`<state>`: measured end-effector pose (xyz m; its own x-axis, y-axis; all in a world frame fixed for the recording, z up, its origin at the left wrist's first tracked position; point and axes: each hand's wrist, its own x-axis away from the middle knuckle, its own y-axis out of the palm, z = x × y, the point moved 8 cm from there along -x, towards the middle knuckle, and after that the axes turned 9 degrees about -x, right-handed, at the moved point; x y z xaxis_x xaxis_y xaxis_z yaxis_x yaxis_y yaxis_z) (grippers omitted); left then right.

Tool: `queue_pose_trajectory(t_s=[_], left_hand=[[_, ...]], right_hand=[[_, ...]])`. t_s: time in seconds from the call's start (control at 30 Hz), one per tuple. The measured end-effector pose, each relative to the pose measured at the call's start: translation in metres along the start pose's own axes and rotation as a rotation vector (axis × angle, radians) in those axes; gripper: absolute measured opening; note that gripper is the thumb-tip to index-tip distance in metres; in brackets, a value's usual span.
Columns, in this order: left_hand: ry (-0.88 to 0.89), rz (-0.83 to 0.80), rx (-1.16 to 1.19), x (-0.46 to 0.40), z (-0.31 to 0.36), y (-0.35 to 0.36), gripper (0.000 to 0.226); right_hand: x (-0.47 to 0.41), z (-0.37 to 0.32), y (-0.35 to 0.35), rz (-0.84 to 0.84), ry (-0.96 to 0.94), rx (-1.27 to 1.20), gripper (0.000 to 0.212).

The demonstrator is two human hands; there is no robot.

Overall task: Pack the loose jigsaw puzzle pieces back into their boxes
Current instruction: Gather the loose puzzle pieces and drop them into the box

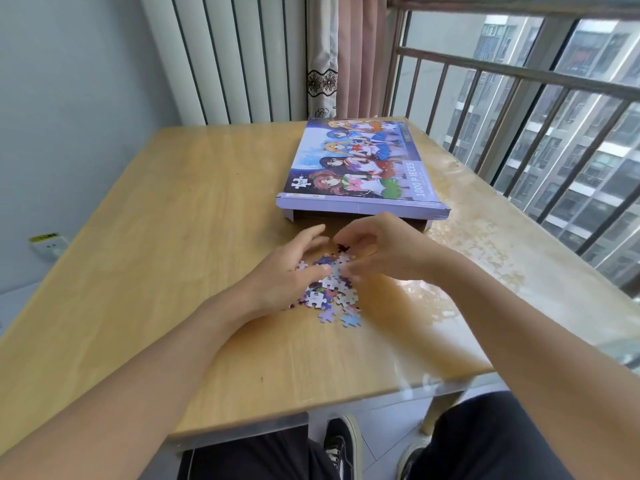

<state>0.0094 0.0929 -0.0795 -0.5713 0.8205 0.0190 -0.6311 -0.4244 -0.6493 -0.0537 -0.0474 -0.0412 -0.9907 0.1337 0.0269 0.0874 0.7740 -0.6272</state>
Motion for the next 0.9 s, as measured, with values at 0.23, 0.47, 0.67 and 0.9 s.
queue_pose_trajectory(t_s=[0.23,0.47,0.67,0.9], left_hand=[[0.041,-0.071,-0.525,0.033,-0.012,-0.008,0.134],[0.071,0.265,-0.363,0.033,-0.001,-0.013,0.062],[-0.096,0.328,0.077,0.026,-0.007,-0.013,0.038],[-0.199,0.577,0.621,0.024,-0.002,-0.002,0.033]], right_hand=[[0.013,-0.002,0.034,-0.338,0.115,0.578,0.142],[0.003,-0.024,0.032,-0.180,-0.045,0.393,0.078],[-0.010,-0.021,0.040,-0.256,0.007,0.436,0.100],[-0.022,-0.032,0.049,-0.189,-0.100,0.409,0.064]])
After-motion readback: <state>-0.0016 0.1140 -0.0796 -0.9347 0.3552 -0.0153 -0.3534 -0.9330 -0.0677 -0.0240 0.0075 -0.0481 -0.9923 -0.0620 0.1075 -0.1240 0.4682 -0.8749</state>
